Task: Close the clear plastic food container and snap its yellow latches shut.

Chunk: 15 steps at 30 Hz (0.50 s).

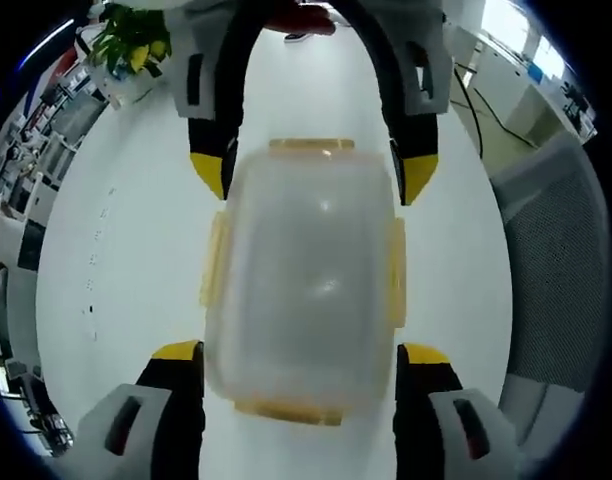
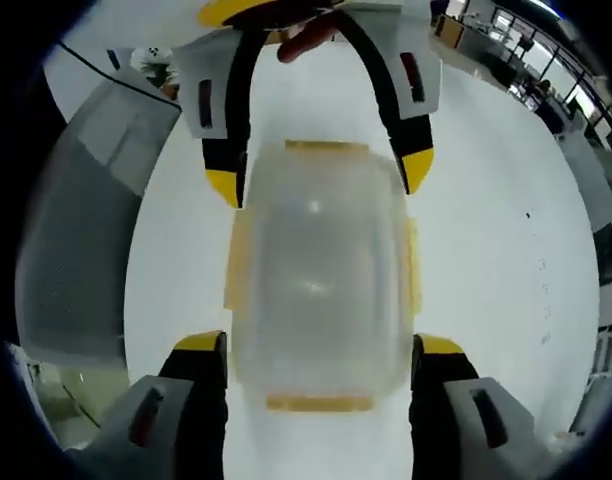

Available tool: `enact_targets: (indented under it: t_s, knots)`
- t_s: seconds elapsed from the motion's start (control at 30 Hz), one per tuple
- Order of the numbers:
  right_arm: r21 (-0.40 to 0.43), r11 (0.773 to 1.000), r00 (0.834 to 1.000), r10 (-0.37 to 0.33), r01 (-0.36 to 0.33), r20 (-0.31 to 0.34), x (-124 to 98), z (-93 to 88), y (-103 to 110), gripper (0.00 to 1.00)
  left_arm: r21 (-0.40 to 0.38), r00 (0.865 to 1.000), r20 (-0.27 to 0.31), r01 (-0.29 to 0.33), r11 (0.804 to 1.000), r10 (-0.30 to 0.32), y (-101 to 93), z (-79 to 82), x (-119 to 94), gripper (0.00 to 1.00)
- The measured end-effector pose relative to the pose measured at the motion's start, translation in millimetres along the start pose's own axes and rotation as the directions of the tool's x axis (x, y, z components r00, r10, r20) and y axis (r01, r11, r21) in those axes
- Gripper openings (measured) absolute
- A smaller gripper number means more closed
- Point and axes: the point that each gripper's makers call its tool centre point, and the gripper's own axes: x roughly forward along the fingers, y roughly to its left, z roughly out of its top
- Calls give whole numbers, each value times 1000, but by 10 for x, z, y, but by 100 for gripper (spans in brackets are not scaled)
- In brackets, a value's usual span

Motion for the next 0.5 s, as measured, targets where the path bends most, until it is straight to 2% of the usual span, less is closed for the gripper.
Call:
enact_targets:
  t_s: [0.13,0.5]
  knots:
    - [15,1000,1000,15,-15,9,1,3,22,71,-9,1000,0,-18,1000,18,26,2,-5,72]
    - [16,1000,999,10,-11,52,9,15,44,69,-25,1000,-16,-23,999,23,-2,-5,0,71]
